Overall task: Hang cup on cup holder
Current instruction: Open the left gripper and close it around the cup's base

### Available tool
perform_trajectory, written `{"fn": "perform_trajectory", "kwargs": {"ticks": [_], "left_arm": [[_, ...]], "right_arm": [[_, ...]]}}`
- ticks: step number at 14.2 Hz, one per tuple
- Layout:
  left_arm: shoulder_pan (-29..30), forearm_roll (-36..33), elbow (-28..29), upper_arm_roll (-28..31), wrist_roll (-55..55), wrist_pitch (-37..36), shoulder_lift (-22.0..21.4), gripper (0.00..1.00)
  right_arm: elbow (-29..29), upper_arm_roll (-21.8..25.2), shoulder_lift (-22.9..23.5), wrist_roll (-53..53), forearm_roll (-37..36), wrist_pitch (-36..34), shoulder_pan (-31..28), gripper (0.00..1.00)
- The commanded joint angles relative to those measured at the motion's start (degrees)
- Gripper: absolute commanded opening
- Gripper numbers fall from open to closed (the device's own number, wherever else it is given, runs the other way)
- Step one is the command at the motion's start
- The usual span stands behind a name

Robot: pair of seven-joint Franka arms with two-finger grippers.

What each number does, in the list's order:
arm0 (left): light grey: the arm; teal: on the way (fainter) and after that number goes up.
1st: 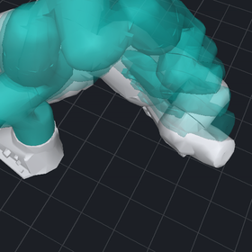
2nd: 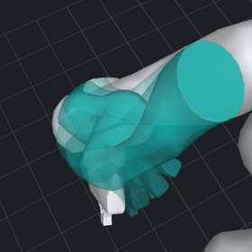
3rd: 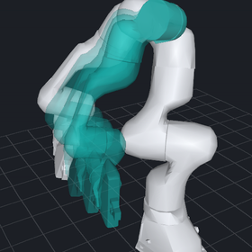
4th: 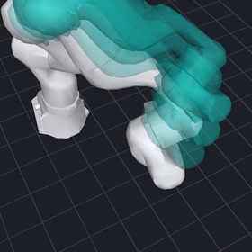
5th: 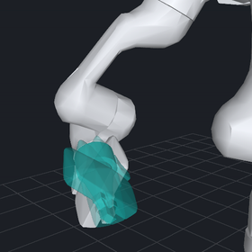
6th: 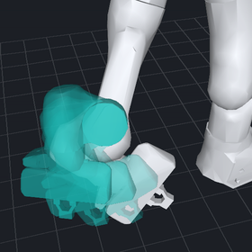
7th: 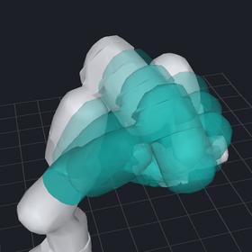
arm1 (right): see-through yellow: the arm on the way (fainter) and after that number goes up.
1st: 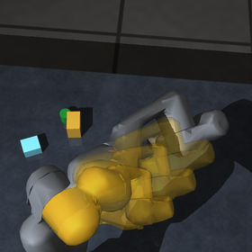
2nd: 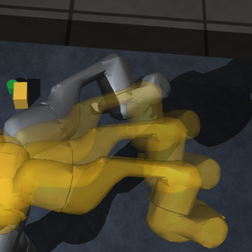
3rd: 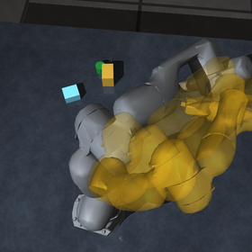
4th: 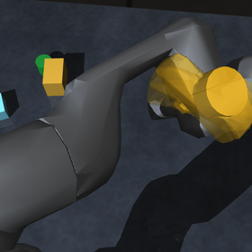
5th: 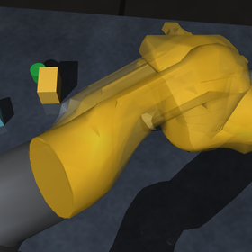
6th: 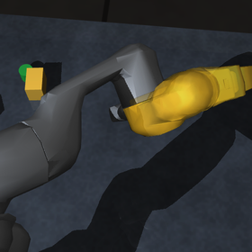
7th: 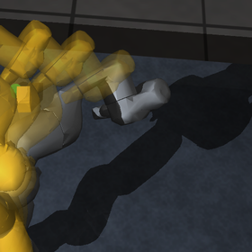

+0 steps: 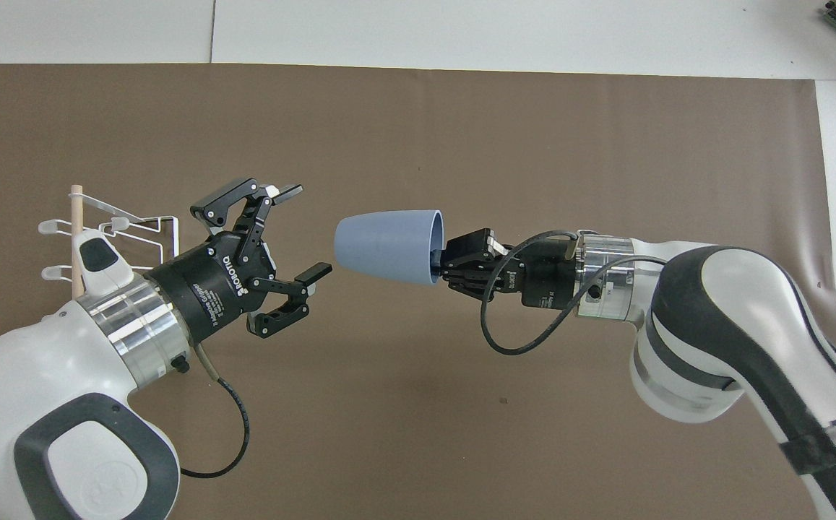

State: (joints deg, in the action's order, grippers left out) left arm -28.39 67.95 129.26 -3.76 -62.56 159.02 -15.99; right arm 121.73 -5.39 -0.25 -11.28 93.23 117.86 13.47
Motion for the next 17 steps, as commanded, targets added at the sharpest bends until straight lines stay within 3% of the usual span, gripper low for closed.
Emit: {"fn": "perform_trajectory", "kwargs": {"ticks": [1, 16, 17], "left_arm": [[-1.84, 0.95, 1.60, -0.02, -0.28, 0.51, -0.26, 1.00], [-5.53, 0.95, 1.26, -0.55, -1.34, 4.37, 1.93, 1.00], [-5.53, 0.95, 1.26, -0.55, -0.99, 4.37, 1.93, 0.96]], "right_arm": [[0.96, -0.06, -0.80, -2.08, 0.72, 0.97, 0.33, 0.00], [0.96, -0.06, -0.80, -2.08, 0.81, 1.06, 0.33, 0.00], [0.96, -0.06, -0.80, -2.08, 0.81, 1.06, 0.42, 0.00]]}}
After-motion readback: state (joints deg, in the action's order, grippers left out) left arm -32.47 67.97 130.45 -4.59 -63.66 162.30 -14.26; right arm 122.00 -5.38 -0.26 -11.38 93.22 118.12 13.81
